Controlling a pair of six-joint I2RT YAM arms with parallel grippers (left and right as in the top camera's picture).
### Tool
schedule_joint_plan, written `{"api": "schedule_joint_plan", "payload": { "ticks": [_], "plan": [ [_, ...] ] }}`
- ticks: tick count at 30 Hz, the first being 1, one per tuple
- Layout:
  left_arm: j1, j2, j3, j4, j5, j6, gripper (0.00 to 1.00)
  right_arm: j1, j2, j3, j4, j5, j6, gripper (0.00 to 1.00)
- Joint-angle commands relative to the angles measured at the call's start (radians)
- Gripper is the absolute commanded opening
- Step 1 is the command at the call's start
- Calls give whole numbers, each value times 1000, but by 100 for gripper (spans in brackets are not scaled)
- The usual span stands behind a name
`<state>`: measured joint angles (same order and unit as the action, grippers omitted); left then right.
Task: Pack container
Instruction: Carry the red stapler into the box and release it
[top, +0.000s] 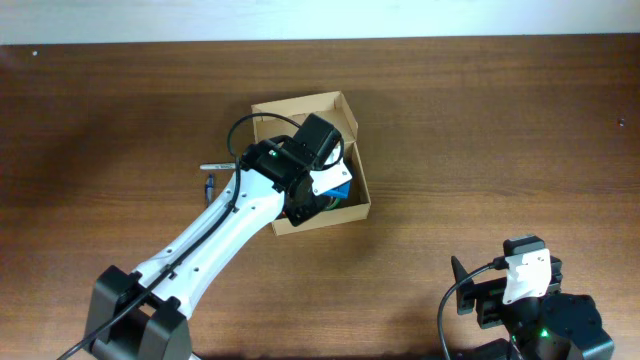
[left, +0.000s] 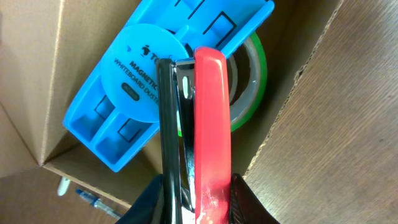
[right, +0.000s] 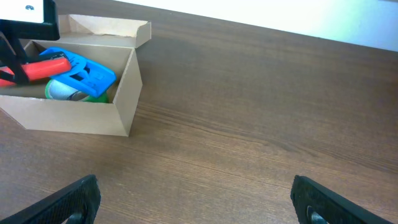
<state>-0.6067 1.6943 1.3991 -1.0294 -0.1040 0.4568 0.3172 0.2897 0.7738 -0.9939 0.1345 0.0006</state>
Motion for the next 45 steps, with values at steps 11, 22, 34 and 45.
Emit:
{"api": "schedule_joint_plan", "payload": {
  "ticks": [11, 22, 34, 45],
  "plan": [
    [-6, -1, -71, 24, -25, 99, 13, -6, -5, 0, 2, 13, 8, 99],
    [23, -1, -96, 34, -24, 98, 17, -6, -5, 0, 2, 13, 8, 99],
    [26, -10, -94, 34, -35, 98, 54, -6, -5, 0, 2, 13, 8, 99],
    [95, -101, 29, 25, -35, -21, 56, -6, -5, 0, 2, 13, 8, 99]
  ]
}}
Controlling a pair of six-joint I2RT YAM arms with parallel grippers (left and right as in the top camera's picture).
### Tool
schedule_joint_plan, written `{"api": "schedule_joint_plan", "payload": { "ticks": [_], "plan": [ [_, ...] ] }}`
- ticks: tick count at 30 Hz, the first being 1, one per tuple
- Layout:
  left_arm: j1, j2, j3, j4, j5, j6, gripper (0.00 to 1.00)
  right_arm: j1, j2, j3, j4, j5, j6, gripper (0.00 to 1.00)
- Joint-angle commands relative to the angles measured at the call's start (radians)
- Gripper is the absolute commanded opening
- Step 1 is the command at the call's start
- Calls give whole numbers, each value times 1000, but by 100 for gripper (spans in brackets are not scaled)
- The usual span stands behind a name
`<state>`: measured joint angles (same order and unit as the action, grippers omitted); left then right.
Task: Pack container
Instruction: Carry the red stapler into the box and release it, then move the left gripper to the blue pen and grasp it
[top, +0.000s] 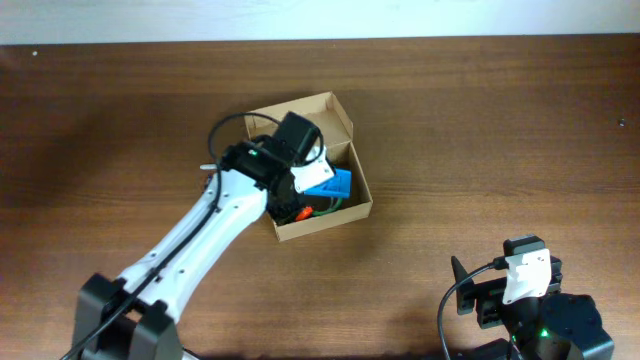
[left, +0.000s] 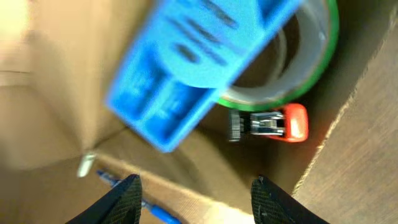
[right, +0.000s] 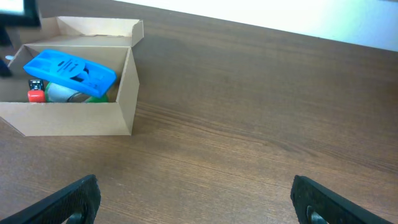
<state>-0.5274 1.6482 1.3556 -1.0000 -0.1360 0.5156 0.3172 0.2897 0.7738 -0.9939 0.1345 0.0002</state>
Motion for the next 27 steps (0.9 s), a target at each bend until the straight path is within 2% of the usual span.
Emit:
{"api": "schedule_joint_plan", "payload": {
  "ticks": [1, 2, 3, 5, 7, 9, 10, 11, 12, 14, 18, 19, 21, 23, 24, 27],
  "plan": [
    [23, -61, 84, -4, -3, -119, 56, -6, -5, 0, 2, 13, 8, 99],
    [31, -68, 94, -4, -3, -168, 56, -6, -5, 0, 2, 13, 8, 99],
    [53, -79, 106, -5, -1, -284, 56, -6, -5, 0, 2, 13, 8, 99],
    [87, -94, 110, -5, 19, -425, 56, -6, -5, 0, 2, 13, 8, 99],
    [153, -117, 109, -19, 81, -616, 56, -6, -5, 0, 2, 13, 8, 99],
    [236, -137, 109, -28, 71, -782, 63, -6, -5, 0, 2, 13, 8, 99],
    [269, -141, 109, -28, 51, -875, 68, -6, -5, 0, 2, 13, 8, 99],
    [300, -143, 109, -29, 24, -989, 87, -6, -5, 0, 2, 13, 8, 99],
    [322, -143, 109, -28, 4, -1084, 100, -6, -5, 0, 2, 13, 8, 99],
    [359, -131, 106, -26, -35, -1280, 100, -6, -5, 0, 2, 13, 8, 99],
    [370, -83, 106, -26, -116, -1532, 100, -6, -5, 0, 2, 13, 8, 99],
    [370, -42, 106, -26, -138, -1641, 100, -6, -5, 0, 2, 13, 8, 99],
    [372, 17, 106, -26, -143, -1742, 100, -6, -5, 0, 2, 13, 8, 99],
    [380, 77, 106, -26, -125, -1772, 100, -6, -5, 0, 2, 13, 8, 99],
    [383, 94, 106, -29, -113, -1763, 100, -6, -5, 0, 2, 13, 8, 99],
    [412, 150, 106, -68, -58, -1584, 100, -6, -5, 0, 2, 13, 8, 99]
  ]
}}
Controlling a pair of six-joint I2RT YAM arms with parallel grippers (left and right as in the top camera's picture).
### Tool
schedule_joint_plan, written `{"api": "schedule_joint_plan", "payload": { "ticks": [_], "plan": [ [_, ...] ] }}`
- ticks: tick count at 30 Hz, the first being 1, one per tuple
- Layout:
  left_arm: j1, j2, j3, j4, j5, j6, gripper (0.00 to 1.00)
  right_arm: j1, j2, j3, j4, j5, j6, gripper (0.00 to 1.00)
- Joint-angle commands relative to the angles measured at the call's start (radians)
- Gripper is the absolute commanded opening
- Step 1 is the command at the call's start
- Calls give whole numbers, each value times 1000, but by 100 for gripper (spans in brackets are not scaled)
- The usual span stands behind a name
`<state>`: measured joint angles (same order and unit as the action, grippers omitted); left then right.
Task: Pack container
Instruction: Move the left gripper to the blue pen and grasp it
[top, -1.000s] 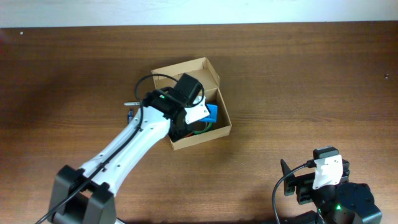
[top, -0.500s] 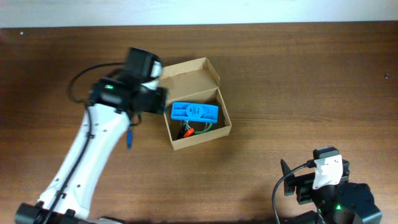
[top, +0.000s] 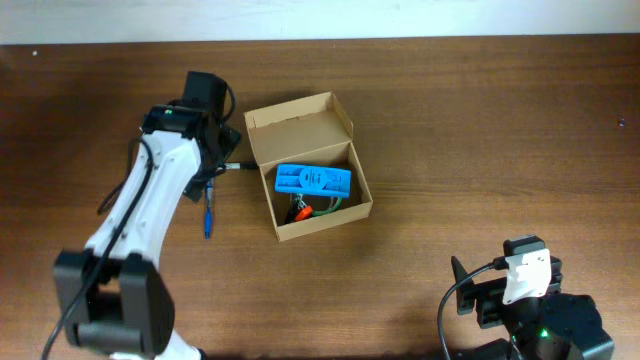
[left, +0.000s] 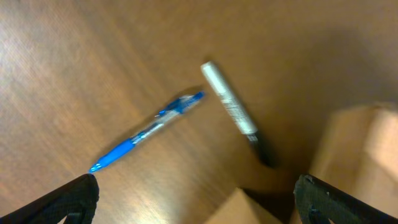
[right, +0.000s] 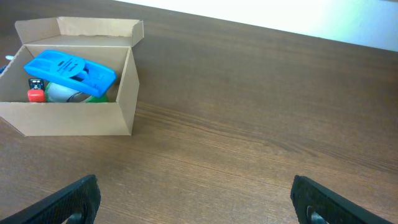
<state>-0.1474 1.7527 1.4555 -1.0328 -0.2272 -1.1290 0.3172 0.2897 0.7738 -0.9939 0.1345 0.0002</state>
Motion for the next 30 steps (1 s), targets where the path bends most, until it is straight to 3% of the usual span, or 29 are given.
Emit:
{"api": "schedule_joint_plan", "payload": {
  "ticks": [1, 4, 9, 13, 15, 16, 20, 30],
  "plan": [
    [49, 59, 6, -69, 37, 128, 99, -6, -5, 0, 2, 13, 8, 99],
    [82, 79, 5, -90, 48, 285, 90, -6, -5, 0, 2, 13, 8, 99],
    [94, 102, 4, -90, 52, 580, 90, -6, -5, 0, 2, 13, 8, 99],
    [97, 150, 4, -94, 55, 704, 89, -6, -5, 0, 2, 13, 8, 99],
    [99, 178, 4, -93, 56, 731, 89, -6, -5, 0, 2, 13, 8, 99],
    [101, 200, 4, -94, 55, 735, 81, -6, -5, 0, 2, 13, 8, 99],
    [106, 254, 4, -93, 67, 736, 65, -6, -5, 0, 2, 13, 8, 99],
    [106, 348, 2, -64, 109, 742, 56, -6, -5, 0, 2, 13, 8, 99]
  ]
}}
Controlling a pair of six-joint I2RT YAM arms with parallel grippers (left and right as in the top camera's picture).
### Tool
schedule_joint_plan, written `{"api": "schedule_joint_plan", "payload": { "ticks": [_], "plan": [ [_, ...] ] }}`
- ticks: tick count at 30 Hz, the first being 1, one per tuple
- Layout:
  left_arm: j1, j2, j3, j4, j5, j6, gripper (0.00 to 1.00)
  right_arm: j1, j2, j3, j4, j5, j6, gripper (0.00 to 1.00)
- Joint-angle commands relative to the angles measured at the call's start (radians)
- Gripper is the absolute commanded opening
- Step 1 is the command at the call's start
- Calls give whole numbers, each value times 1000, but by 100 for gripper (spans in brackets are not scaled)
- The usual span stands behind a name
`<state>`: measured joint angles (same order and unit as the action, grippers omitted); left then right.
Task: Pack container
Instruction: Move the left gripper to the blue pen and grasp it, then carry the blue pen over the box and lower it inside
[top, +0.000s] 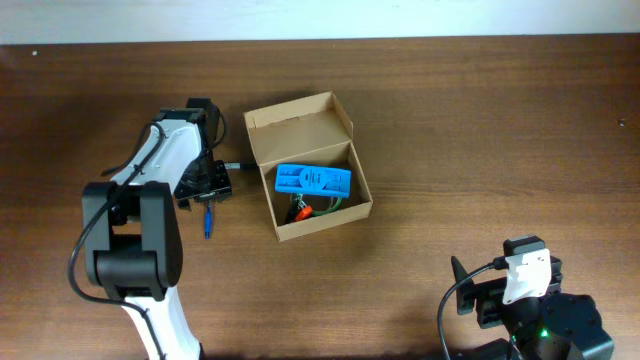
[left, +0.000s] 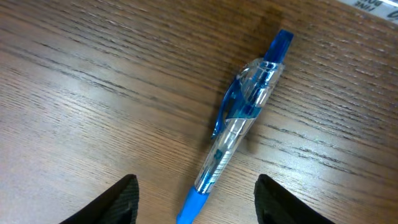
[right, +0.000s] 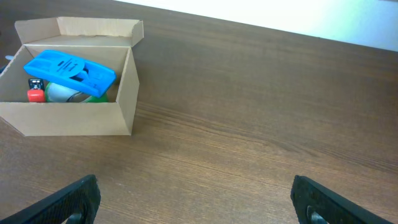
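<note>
An open cardboard box (top: 300, 112) holds a blue whiteboard duster (top: 313, 180), a green tape roll (right: 78, 94) and a red stapler (right: 36, 95). Left of the box a blue pen (left: 239, 134) lies on the table. My left gripper (left: 198, 205) is open, low over the pen, its fingertips (left: 118, 200) either side of the pen's lower end. A marker (top: 233, 163) lies between the pen and the box. My right gripper (right: 199, 205) is open over bare table at the front right, far from the box.
The brown wooden table (top: 480, 140) stretches to the right of the box. The box's raised flap (right: 93, 26) faces the back. The left arm (top: 165, 150) reaches along the table's left side.
My left gripper was higher above the table, with the pen and the marker both in its view. Now it is close over the pen, fingers astride it. The right arm has not moved.
My left gripper was shut on the red stapler over the box. Then it was open and the stapler lay in the box beside the tape. Then it was outside the box on the left, above pen and marker, and now it is low over the pen.
</note>
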<state>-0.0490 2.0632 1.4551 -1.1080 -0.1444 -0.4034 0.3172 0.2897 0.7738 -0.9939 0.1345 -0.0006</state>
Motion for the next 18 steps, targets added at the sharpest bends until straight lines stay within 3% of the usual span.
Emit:
{"api": "schedule_joint_plan", "payload": {
  "ticks": [1, 8, 11, 18],
  "plan": [
    [7, 45, 2, 16, 29, 16, 54, -6, -5, 0, 2, 13, 9, 99],
    [7, 74, -5, 39, 54, 16, 39, -6, -5, 0, 2, 13, 9, 99],
    [7, 74, -22, 51, 54, 16, 28, -6, -5, 0, 2, 13, 9, 99],
    [7, 74, -130, 193, 135, 16, 8, -6, -5, 0, 2, 13, 9, 99]
  ]
}}
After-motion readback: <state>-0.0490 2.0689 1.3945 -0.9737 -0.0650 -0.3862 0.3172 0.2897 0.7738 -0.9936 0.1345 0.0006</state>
